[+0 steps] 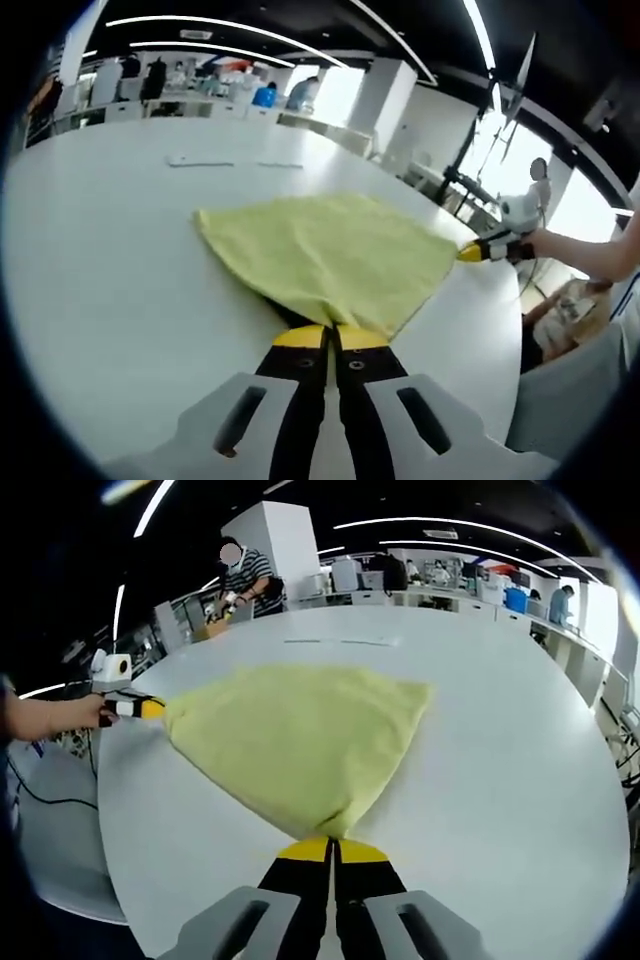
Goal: Fold the garment on the visible template until the final outline fits inside the template.
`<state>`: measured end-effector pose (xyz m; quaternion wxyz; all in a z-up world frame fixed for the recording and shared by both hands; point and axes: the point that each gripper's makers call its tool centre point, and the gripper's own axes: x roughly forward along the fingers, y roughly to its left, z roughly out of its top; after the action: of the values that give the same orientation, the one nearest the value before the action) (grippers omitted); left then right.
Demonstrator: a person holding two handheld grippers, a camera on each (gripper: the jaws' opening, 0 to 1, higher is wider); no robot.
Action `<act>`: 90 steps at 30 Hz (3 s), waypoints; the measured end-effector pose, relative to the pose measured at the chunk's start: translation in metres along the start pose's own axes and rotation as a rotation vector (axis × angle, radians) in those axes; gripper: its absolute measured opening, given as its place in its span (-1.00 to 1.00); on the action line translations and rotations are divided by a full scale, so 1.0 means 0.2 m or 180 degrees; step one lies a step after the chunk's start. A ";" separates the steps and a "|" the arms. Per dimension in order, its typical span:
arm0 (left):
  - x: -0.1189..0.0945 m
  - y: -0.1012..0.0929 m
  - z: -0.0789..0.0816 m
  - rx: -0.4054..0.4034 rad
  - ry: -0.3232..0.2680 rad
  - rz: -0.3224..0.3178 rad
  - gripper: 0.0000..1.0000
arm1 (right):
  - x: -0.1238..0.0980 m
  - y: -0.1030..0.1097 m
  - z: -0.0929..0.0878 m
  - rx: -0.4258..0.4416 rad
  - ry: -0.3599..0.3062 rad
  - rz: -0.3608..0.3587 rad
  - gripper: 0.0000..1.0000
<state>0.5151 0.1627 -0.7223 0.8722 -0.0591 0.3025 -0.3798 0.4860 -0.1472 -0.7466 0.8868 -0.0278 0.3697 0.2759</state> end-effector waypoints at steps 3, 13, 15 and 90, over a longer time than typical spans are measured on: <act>-0.02 0.01 -0.01 0.0036 0.0039 0.0028 -1.00 | -0.01 0.00 0.00 -0.0037 0.0000 -0.0002 -1.00; -0.10 0.05 -0.03 0.0131 0.0159 0.0071 -1.00 | -0.04 -0.04 -0.01 -0.0138 0.0074 -0.0093 -1.00; -0.10 0.05 -0.03 0.0175 0.0193 0.0077 -1.00 | -0.05 -0.06 -0.01 -0.0158 0.0092 -0.0138 -1.00; -0.13 0.07 -0.20 0.0788 0.0790 0.0252 -0.99 | -0.06 -0.03 -0.12 -0.0233 0.0349 -0.0155 -1.00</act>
<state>0.4865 0.1960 -0.7461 0.8430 0.1081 0.3609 -0.3839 0.4671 -0.1634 -0.7563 0.8701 -0.0842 0.4066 0.2656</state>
